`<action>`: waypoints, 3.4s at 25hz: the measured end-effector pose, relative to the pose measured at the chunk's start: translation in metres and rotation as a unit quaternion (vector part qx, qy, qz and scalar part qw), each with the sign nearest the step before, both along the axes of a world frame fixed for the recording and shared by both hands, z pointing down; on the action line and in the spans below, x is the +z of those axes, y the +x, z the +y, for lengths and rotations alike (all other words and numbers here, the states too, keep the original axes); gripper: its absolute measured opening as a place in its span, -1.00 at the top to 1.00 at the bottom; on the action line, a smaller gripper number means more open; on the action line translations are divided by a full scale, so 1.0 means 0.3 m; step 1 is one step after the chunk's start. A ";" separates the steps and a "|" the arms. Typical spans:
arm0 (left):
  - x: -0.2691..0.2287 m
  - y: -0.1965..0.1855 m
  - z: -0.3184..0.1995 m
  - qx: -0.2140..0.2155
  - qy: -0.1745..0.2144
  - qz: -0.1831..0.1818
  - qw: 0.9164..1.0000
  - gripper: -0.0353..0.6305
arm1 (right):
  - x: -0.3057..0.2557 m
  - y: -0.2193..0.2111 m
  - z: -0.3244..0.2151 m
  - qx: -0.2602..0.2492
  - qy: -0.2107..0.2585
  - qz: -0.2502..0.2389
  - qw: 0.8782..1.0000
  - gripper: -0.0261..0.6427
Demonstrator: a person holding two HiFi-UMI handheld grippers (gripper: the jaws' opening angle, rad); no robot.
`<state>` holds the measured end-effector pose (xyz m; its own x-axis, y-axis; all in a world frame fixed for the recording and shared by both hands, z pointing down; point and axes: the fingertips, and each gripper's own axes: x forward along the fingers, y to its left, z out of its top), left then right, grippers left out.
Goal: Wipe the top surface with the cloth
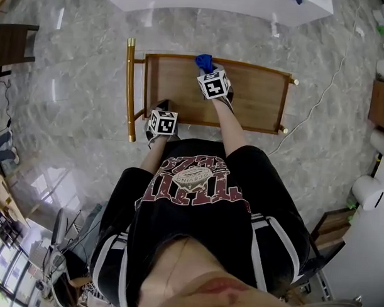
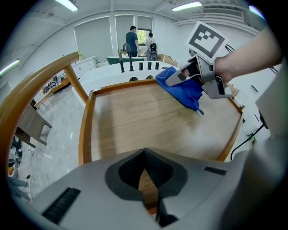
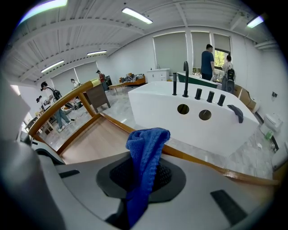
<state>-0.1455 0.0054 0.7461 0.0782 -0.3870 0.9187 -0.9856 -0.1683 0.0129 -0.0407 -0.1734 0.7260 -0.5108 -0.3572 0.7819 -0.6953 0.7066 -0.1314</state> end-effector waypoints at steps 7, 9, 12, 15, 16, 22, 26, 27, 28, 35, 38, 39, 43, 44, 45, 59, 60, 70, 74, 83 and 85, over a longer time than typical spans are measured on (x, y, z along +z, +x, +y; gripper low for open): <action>-0.005 0.000 -0.005 0.003 -0.002 -0.005 1.000 0.76 | -0.002 0.073 -0.015 0.014 -0.004 0.006 1.000 0.75; -0.002 0.001 -0.004 0.001 -0.002 -0.005 1.000 0.76 | 0.000 0.096 -0.016 0.018 -0.004 0.008 1.000 0.75; 0.003 0.001 -0.002 0.003 -0.003 -0.005 1.000 0.76 | 0.007 0.132 -0.021 0.024 -0.002 0.012 1.000 0.75; 0.000 0.002 -0.003 0.004 -0.002 -0.008 1.000 0.75 | 0.007 0.169 -0.026 0.033 -0.003 0.014 0.999 0.75; -0.001 0.003 -0.004 0.002 -0.002 -0.007 1.000 0.75 | 0.006 0.183 -0.029 0.034 -0.002 0.016 0.999 0.75; -0.008 0.005 -0.004 0.000 -0.001 -0.008 1.000 0.76 | -0.003 0.261 -0.042 0.037 0.003 0.031 0.999 0.75; -0.002 0.002 0.000 0.000 -0.002 -0.011 1.000 0.76 | 0.001 0.297 -0.046 0.046 0.005 0.035 0.998 0.75; -0.002 0.003 0.000 0.001 -0.003 -0.011 1.000 0.76 | 0.001 0.308 -0.047 0.048 0.006 0.036 0.998 0.75; -0.003 0.006 -0.001 0.001 -0.003 -0.011 1.000 0.76 | 0.000 0.321 -0.049 0.051 0.006 0.036 0.998 0.75; 0.001 0.029 -0.007 -0.008 -0.011 -0.024 1.000 0.76 | 0.003 0.412 -0.072 0.056 0.008 0.043 0.997 0.75; -0.009 0.050 -0.019 -0.001 -0.026 -0.028 0.999 0.76 | 0.001 0.421 -0.067 0.061 0.007 0.042 0.997 0.75; -0.022 0.079 -0.039 0.003 -0.022 -0.016 1.000 0.76 | -0.001 0.422 -0.063 0.063 0.004 0.041 0.997 0.75; -0.067 0.276 -0.169 0.049 0.002 0.035 0.998 0.76 | -0.008 0.432 -0.063 0.072 0.004 0.036 0.997 0.75; -0.068 0.329 -0.196 0.064 0.001 0.044 0.997 0.76 | -0.007 0.436 -0.063 0.074 0.004 0.035 0.997 0.75; -0.065 0.378 -0.214 0.079 -0.003 0.050 0.996 0.76 | -0.006 0.441 -0.063 0.075 0.003 0.034 0.997 0.75; 0.006 0.541 -0.180 0.181 -0.037 0.037 0.982 0.76 | 0.002 0.619 -0.092 0.086 0.004 0.043 0.995 0.75; 0.007 0.539 -0.181 0.178 -0.043 0.041 0.982 0.76 | 0.002 0.632 -0.094 0.091 0.004 0.043 0.995 0.75; 0.000 0.543 -0.177 0.177 -0.055 0.051 0.981 0.76 | 0.010 0.772 -0.102 0.131 -0.001 0.048 0.990 0.75; -0.002 0.542 -0.173 0.176 -0.055 0.052 0.982 0.76 | 0.010 0.850 -0.103 0.149 -0.007 0.056 0.987 0.75; -0.004 0.545 -0.176 0.176 -0.047 0.043 0.982 0.76 | 0.004 0.980 -0.116 0.174 -0.009 0.059 0.983 0.75; -0.004 0.549 -0.175 0.172 -0.046 0.042 0.983 0.75 | 0.007 1.005 -0.114 0.175 -0.009 0.062 0.982 0.75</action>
